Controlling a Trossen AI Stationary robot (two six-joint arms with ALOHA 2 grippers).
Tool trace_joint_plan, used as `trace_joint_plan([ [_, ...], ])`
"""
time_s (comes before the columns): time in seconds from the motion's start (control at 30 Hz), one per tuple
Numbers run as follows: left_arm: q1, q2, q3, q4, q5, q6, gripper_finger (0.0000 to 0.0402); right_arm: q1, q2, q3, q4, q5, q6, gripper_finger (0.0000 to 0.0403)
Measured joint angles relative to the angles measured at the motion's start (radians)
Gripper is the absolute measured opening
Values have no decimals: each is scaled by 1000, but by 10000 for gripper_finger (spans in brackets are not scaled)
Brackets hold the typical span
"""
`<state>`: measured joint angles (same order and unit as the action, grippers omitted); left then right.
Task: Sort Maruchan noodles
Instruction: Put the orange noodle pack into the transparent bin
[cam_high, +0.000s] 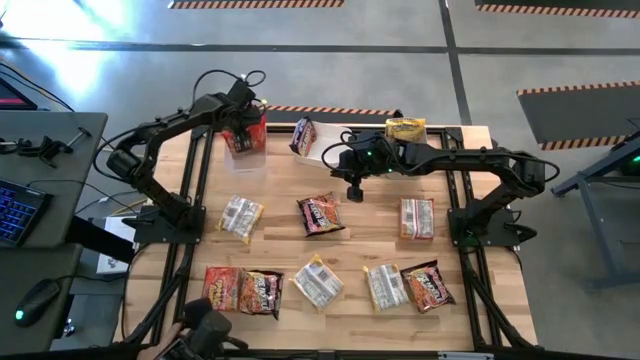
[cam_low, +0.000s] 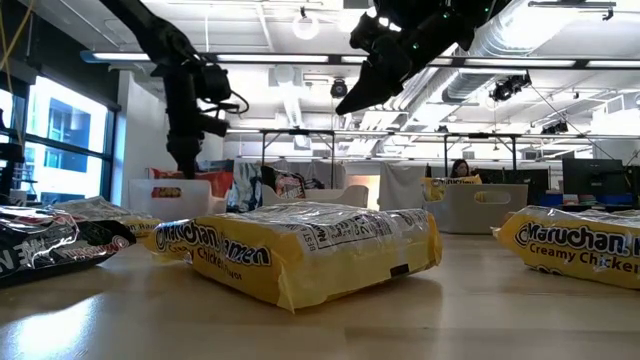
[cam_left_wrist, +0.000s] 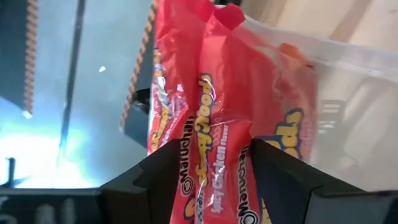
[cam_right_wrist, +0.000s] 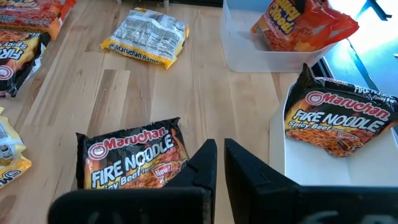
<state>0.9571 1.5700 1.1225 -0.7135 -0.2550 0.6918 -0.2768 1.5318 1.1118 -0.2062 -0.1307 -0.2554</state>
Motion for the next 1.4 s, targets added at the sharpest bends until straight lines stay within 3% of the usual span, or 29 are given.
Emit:
trace_joint_plan([
  [0.33, -15, -77, 0, 27, -36, -18, 188, 0, 0, 0, 0, 0, -13, 11],
  [0.57, -53, -130, 2, -150, -22, -285, 157, 0, 0, 0, 0, 0, -15, 11],
  [0.7, -77, -93, 1, -289, 29, -451, 115, 0, 0, 0, 0, 0, -17, 11],
  [0.83, -109, -39, 1, -272, -43, -478, 62, 0, 0, 0, 8, 1, -23, 11],
  [1.0, -130, 35, 1, -251, -31, -483, 9, 0, 0, 0, 8, 1, -17, 11],
  [1.4, -135, 159, 0, -250, -105, -596, 1, 0, 0, 0, 7, 10, -27, 11],
])
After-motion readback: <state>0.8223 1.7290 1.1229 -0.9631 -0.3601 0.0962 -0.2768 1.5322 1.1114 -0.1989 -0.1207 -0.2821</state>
